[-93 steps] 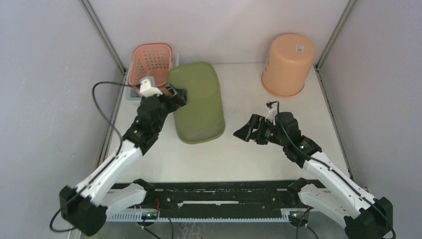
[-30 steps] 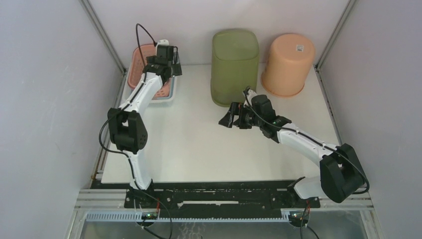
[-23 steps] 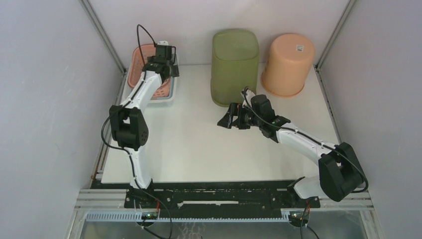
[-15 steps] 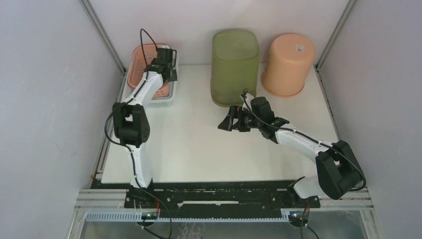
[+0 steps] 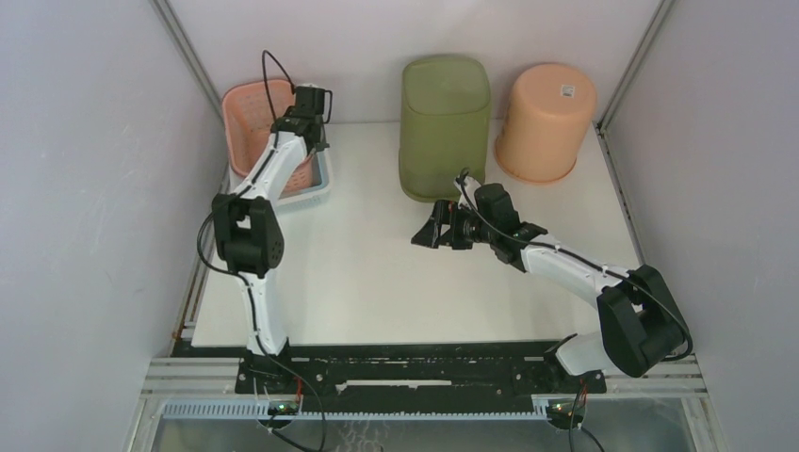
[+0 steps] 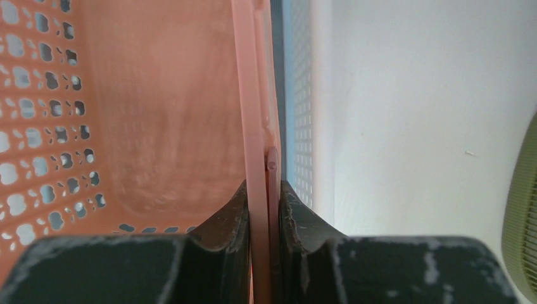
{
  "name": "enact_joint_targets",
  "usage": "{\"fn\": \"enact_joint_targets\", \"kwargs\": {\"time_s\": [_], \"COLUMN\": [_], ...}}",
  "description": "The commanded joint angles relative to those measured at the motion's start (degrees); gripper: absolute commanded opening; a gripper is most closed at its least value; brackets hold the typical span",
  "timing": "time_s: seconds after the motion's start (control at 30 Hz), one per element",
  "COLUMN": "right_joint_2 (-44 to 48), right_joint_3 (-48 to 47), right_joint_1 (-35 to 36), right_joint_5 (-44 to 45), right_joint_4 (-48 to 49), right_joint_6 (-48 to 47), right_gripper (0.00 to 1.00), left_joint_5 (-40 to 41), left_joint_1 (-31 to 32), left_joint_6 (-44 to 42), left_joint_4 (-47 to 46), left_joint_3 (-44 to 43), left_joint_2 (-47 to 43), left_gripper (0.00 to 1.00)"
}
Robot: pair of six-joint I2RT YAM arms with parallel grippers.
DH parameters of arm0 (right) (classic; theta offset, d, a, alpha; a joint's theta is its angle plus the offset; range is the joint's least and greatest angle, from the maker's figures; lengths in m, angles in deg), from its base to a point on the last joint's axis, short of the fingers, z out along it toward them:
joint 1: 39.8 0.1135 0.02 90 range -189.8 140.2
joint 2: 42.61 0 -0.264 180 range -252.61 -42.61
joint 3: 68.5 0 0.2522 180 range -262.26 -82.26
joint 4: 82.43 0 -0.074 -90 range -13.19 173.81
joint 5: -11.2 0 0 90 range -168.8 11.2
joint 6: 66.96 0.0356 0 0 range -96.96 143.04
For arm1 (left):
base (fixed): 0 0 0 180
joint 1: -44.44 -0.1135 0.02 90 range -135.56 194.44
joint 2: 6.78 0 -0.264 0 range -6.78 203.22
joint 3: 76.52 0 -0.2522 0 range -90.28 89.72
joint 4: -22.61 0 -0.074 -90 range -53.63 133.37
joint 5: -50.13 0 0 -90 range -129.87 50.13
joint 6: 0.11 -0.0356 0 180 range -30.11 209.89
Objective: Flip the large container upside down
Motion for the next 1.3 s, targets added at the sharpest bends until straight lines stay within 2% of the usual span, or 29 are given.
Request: {"fn": "enact_joint_targets", "kwargs": {"time_s": [0.0, 0.2, 0.37, 0.5, 0.63, 0.8, 0.93, 1.0, 1.07, 1.17, 1.27], "right_joint_2": [2.4, 6.0, 13.4, 22.3, 30.7, 38.5, 42.0, 43.3, 44.2, 44.9, 45.2], "right_joint_3": [0.3, 0.6, 0.2, -1.4, -2.8, -3.4, -3.4, -3.0, -2.7, -2.7, -2.5], "right_joint_1": [0.6, 0.7, -1.1, -3.8, -6.0, -8.2, -8.9, -9.0, -9.0, -9.1, -9.1], "right_joint_5": [0.1, 1.1, 1.0, 1.6, 3.2, 4.1, 4.9, 5.0, 5.1, 5.3, 5.5], "right_joint_4": [2.9, 1.3, -2.2, -9.1, -16.5, -24.6, -29.8, -30.7, -31.5, -32.7, -33.5], "right_joint_6": [0.7, 0.7, 0.2, -1.4, -3.1, -4.6, -5.3, -5.3, -5.2, -5.3, -5.5], "right_gripper": [0.98, 0.98, 0.98, 0.98, 0.98, 0.98, 0.99, 0.99, 0.99, 0.99, 0.98], "left_joint_5": [6.1, 2.3, -6.2, -9.8, -14.3, -15.7, -15.3, -15.9, -17.6, -19.0, -18.8], "left_joint_1": [0.0, 0.1, 1.8, 7.7, 14.8, 26.7, 34.8, 37.1, 38.5, 40.7, 42.3], "left_joint_6": [0.8, 3.5, 9.6, 14.7, 22.2, 29.4, 34.5, 36.9, 39.7, 43.4, 45.1], "left_joint_4": [-6.4, -6.5, -4.6, -6.3, -12.0, -18.2, -29.9, -38.0, -50.0, -61.2, -68.5], "left_joint_3": [0.4, 1.3, 6.9, 17.8, 33.0, 47.0, 59.8, 65.7, 70.7, 74.6, 75.7], "left_joint_2": [-12.8, -22.1, -33.6, -44.9, -56.1, -64.6, -67.7, -67.5, -65.5, -60.7, -55.1], "left_gripper": [0.0, 0.0, 0.0, 0.0, 0.0, 0.0, 0.0, 0.0, 0.0, 0.0, 0.0]}}
